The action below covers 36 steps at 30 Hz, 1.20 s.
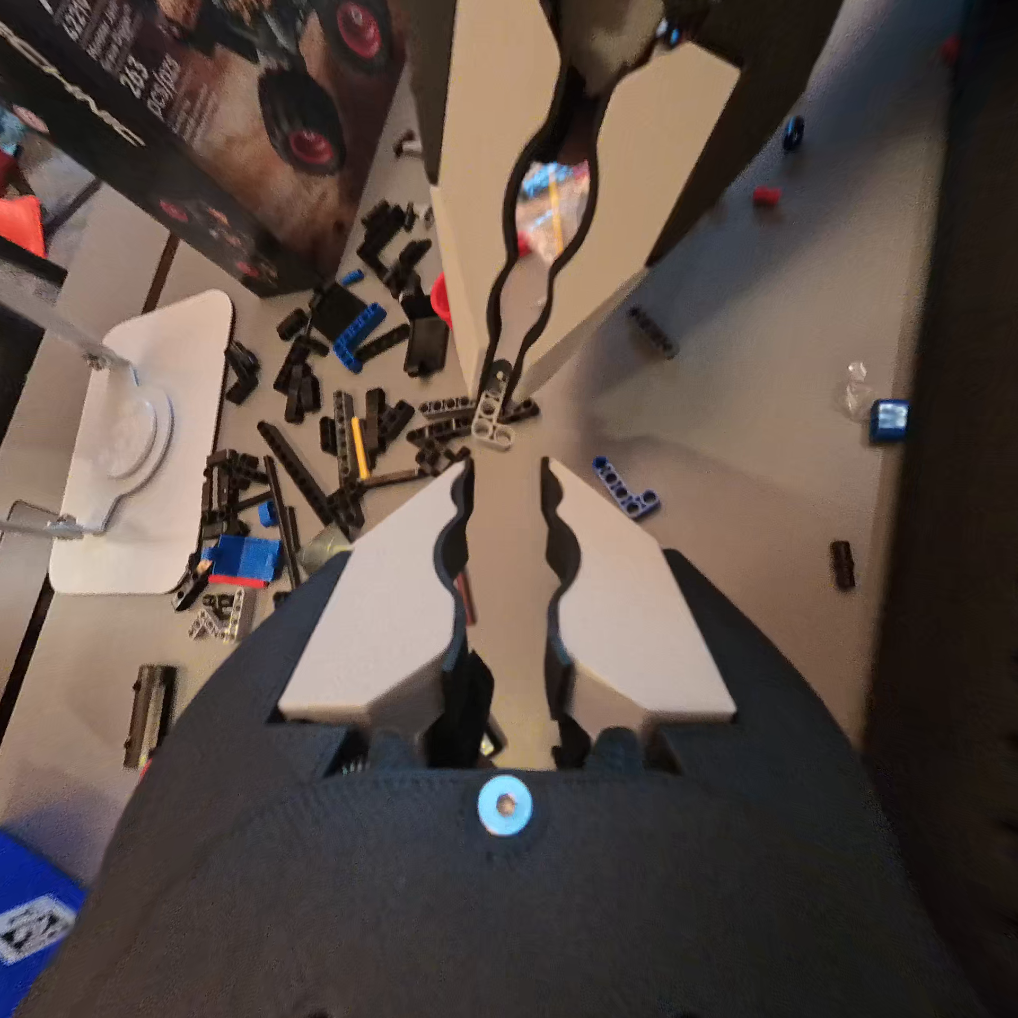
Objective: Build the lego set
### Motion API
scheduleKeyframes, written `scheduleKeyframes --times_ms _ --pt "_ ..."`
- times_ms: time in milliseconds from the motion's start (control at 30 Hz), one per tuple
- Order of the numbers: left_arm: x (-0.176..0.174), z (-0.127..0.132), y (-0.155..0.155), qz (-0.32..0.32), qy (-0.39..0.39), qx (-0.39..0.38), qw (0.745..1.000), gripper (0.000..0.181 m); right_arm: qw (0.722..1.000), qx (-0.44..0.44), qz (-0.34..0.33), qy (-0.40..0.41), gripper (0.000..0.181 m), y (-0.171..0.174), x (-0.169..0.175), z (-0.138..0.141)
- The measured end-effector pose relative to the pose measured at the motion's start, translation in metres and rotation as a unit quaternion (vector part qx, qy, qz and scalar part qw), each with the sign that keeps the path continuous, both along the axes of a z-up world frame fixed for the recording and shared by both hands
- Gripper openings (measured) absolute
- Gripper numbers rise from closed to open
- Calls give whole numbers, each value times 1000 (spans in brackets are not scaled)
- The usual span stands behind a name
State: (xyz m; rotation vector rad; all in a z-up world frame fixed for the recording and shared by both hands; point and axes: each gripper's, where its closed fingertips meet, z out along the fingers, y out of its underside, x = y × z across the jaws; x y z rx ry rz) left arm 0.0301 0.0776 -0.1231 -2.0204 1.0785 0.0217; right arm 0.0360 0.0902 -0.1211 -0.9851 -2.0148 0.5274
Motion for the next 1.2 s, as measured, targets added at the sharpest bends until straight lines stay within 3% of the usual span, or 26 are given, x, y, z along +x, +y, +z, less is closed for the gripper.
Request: scheduleKeyframes --times_ms 200,567,767,900,1033,1100,1200 --pt "-10 0 -32 16 22 -23 999 32 999 -18 30 -16 6 -22 -9 2" --pt "-22 -15 -71 58 -13 -58 997 34 984 -3 106 -142 6 -63 -27 -41" --pt "-34 -7 -79 96 -17 -17 995 34 981 -9 111 -156 6 -70 -30 -48" --pt "-70 19 -95 162 -22 45 986 40 981 -20 107 -158 6 -71 -31 -50" --pt "-141 49 -133 263 -14 91 960 43 982 -23 106 -155 6 -72 -30 -50" --pt "-183 48 -157 312 -10 81 946 44 982 -26 106 -153 8 -73 -30 -49" --pt "-224 23 -184 349 -46 25 936 50 982 -36 107 -154 19 -75 -30 -48"
